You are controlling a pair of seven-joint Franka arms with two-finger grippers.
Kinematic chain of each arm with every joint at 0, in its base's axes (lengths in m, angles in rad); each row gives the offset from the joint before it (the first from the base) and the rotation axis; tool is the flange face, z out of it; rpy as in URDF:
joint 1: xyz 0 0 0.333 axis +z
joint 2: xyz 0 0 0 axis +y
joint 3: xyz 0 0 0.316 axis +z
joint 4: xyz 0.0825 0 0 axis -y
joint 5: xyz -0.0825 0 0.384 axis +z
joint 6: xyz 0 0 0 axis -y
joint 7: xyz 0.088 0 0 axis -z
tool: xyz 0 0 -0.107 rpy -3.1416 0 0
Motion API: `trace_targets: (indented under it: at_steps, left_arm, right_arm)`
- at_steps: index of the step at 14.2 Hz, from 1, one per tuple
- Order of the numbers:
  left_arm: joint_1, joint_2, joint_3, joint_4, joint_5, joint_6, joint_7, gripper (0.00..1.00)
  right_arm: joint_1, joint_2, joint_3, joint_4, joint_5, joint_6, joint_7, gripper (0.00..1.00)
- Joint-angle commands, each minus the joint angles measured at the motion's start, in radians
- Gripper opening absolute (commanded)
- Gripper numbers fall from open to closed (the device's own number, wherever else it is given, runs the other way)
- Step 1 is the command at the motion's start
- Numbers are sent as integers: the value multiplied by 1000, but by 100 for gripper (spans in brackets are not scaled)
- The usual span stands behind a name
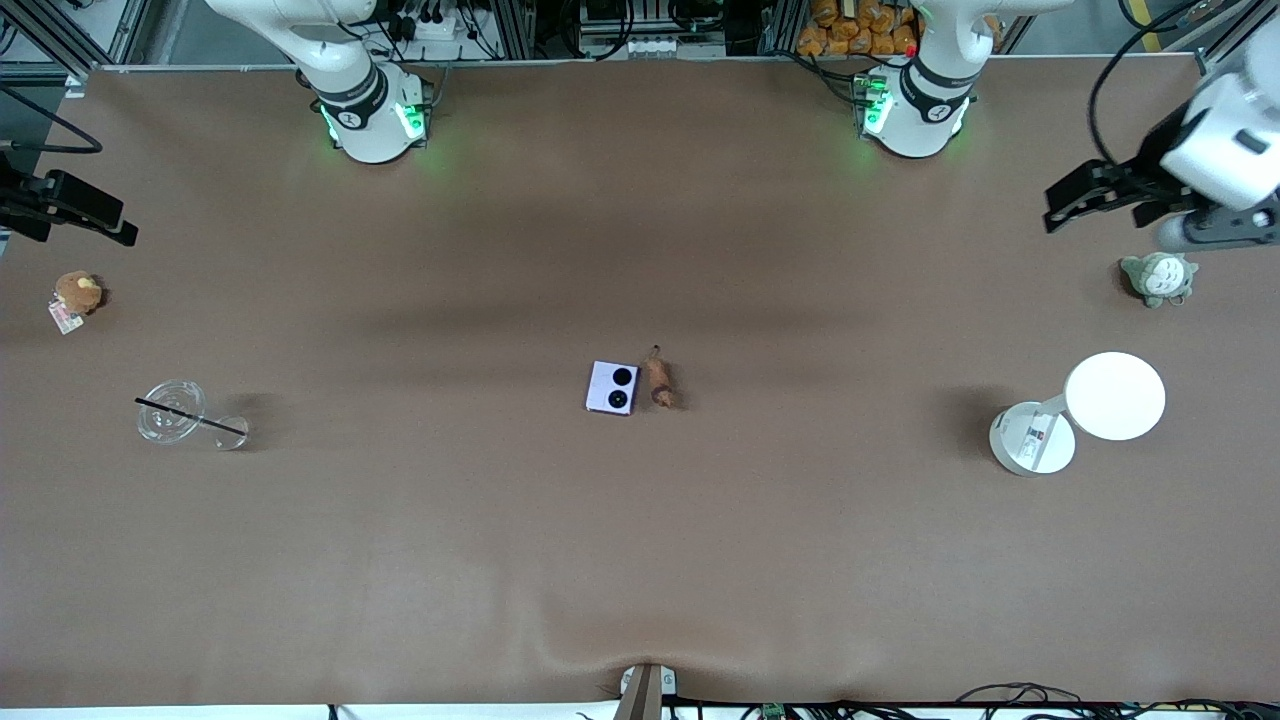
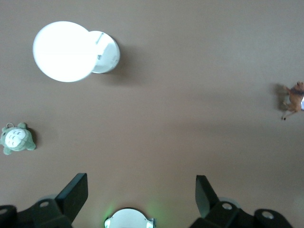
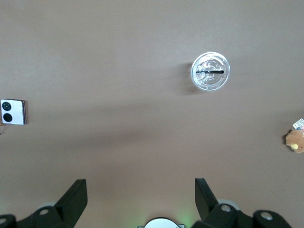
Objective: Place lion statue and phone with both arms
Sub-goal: 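Reach the left gripper down to the brown lion figurine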
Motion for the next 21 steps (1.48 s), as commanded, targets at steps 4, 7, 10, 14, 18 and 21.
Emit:
trace_targets:
  at_steps: [4, 7, 10, 14, 18, 21]
  left_arm:
    - [-24, 177, -189, 33, 20, 116, -171, 100]
    - [-127, 291, -199, 38, 22, 251, -338, 100]
    - [-216, 458, -199, 134, 45, 340, -481, 100]
    - [-324, 630, -189, 194, 132, 486, -752, 100]
    - [-390, 743, -183, 197, 184, 626, -905, 100]
    - [-468, 770, -125, 197, 183, 696, -969, 100]
  right_arm:
    - [8, 2, -2, 6, 9, -4, 12, 100]
    - [8, 4, -2, 5, 11, -6, 12, 100]
    - [23, 16, -1, 8, 9, -3, 14, 100]
    - [23, 16, -1, 8, 9, -1, 14, 100]
    - [23, 19, -1, 8, 12, 4, 14, 100]
    - [27, 31, 1, 8, 18, 13, 18, 100]
